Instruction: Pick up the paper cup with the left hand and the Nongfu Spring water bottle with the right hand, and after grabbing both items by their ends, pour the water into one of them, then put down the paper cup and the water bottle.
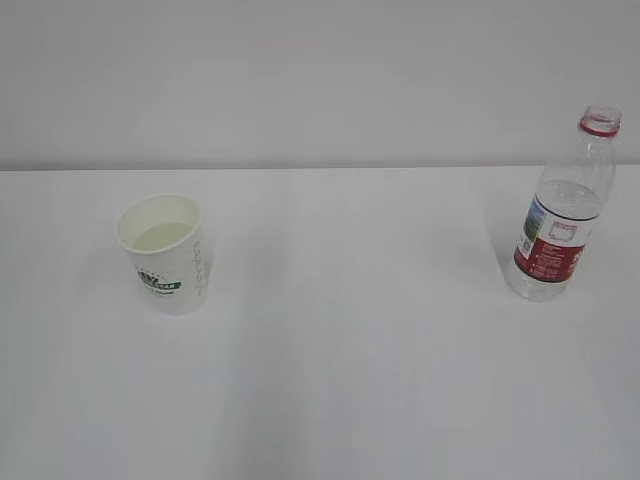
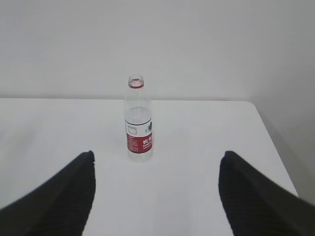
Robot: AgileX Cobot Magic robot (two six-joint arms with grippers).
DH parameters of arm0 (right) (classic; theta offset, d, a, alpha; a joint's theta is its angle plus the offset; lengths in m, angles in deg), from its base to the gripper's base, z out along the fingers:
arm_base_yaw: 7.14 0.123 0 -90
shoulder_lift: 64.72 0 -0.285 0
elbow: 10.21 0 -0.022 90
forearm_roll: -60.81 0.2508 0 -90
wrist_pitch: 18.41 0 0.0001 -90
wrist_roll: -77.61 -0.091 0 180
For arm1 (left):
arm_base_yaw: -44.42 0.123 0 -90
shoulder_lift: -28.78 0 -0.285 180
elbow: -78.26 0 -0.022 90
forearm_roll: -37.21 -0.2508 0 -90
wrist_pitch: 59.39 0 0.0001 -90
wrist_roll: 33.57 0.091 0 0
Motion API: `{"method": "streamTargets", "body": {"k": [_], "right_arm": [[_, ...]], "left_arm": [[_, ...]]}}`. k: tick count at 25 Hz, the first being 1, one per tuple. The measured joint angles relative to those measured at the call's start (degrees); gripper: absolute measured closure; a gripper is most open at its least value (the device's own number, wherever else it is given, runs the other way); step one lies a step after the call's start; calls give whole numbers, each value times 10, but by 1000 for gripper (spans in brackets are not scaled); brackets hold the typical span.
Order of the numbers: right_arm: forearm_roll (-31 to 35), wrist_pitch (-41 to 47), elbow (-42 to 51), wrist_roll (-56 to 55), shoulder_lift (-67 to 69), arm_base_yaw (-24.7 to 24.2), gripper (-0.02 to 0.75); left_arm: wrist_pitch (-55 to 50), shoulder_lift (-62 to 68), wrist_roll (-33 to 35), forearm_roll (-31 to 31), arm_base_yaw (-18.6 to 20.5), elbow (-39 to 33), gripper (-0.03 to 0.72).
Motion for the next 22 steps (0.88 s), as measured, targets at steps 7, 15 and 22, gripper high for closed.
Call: {"method": "streamTargets", "body": {"k": [7, 15, 22], "right_arm": [[-20, 0, 13, 0, -20, 0, 150], [-21, 1, 100, 0, -63, 0, 149], [-21, 1, 192, 0, -67, 0, 150]], "left_arm": [[-1, -64, 0, 2, 0, -43, 235], [-3, -132, 0, 18, 0, -97, 235], [-31, -177, -5, 18, 0, -138, 235]]}}
